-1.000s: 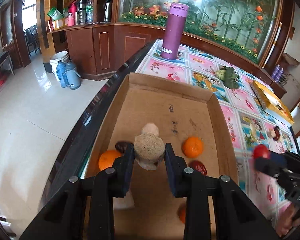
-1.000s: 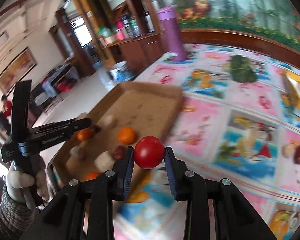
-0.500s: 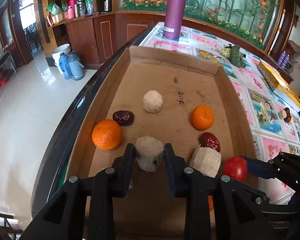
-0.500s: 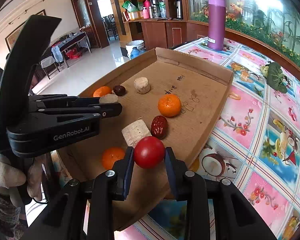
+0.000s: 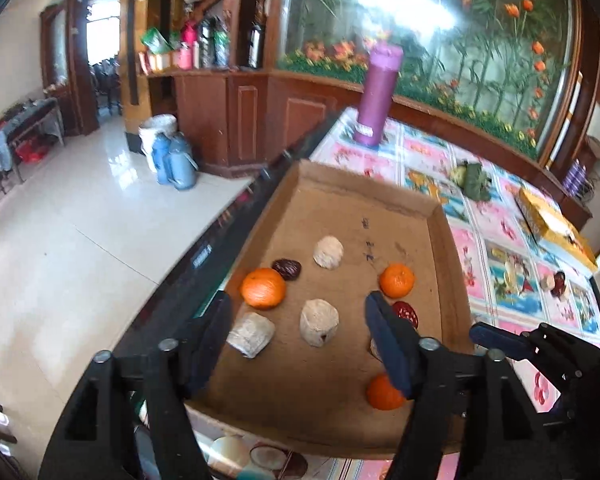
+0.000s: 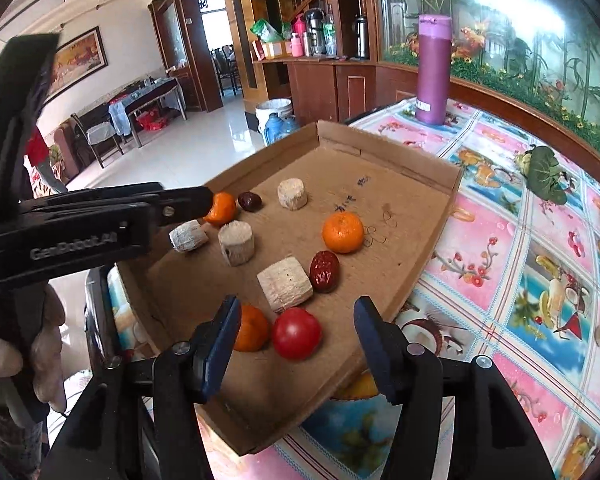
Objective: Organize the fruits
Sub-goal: 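Move both open tools back toward the remaining items on the tablecloth, then grasp a round tan cake with the left tool while the right tool grasps another, then carry both tan cakes into the cardboard box and open both tools, then move both open tools back toward the red date and dark plum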
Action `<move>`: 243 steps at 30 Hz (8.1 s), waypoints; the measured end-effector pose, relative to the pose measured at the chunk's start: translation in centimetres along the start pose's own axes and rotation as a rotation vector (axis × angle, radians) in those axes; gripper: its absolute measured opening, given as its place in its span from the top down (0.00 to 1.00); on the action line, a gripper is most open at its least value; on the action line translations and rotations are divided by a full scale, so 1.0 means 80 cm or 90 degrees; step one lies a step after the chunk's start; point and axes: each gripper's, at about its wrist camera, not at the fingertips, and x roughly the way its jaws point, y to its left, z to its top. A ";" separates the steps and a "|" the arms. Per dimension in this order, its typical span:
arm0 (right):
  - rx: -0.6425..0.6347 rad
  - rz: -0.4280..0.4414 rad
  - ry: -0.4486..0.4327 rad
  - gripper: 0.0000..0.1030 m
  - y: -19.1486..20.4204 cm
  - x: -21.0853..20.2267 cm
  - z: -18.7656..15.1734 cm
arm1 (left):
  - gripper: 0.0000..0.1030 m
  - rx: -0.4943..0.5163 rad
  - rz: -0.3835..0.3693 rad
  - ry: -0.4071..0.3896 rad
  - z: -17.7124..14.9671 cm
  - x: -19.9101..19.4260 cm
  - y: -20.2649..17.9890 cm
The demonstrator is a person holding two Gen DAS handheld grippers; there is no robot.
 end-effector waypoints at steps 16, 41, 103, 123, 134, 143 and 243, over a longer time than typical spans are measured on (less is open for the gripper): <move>0.231 -0.076 -0.110 0.22 -0.088 -0.113 -0.074 | 0.09 0.073 -0.011 -0.065 -0.025 -0.068 -0.086; 0.309 -0.160 -0.193 0.18 -0.047 -0.241 -0.150 | 0.09 0.154 -0.054 -0.178 -0.088 -0.213 -0.126; 0.442 -0.267 -0.061 0.70 -0.439 -0.161 -0.137 | 0.46 0.362 -0.290 0.139 -0.033 0.188 -0.480; 0.388 -0.274 -0.083 0.79 -0.419 -0.152 -0.128 | 0.77 0.252 -0.297 0.109 -0.010 0.117 -0.375; 0.501 -0.210 -0.145 0.74 -0.446 -0.185 -0.154 | 0.76 0.133 -0.282 0.058 -0.010 0.058 -0.252; 0.394 -0.301 -0.026 0.52 -0.424 -0.134 -0.123 | 0.76 0.109 -0.265 0.038 -0.011 0.039 -0.211; 0.308 -0.276 -0.050 0.18 -0.267 -0.199 -0.126 | 0.20 0.126 0.011 -0.117 0.006 -0.082 -0.148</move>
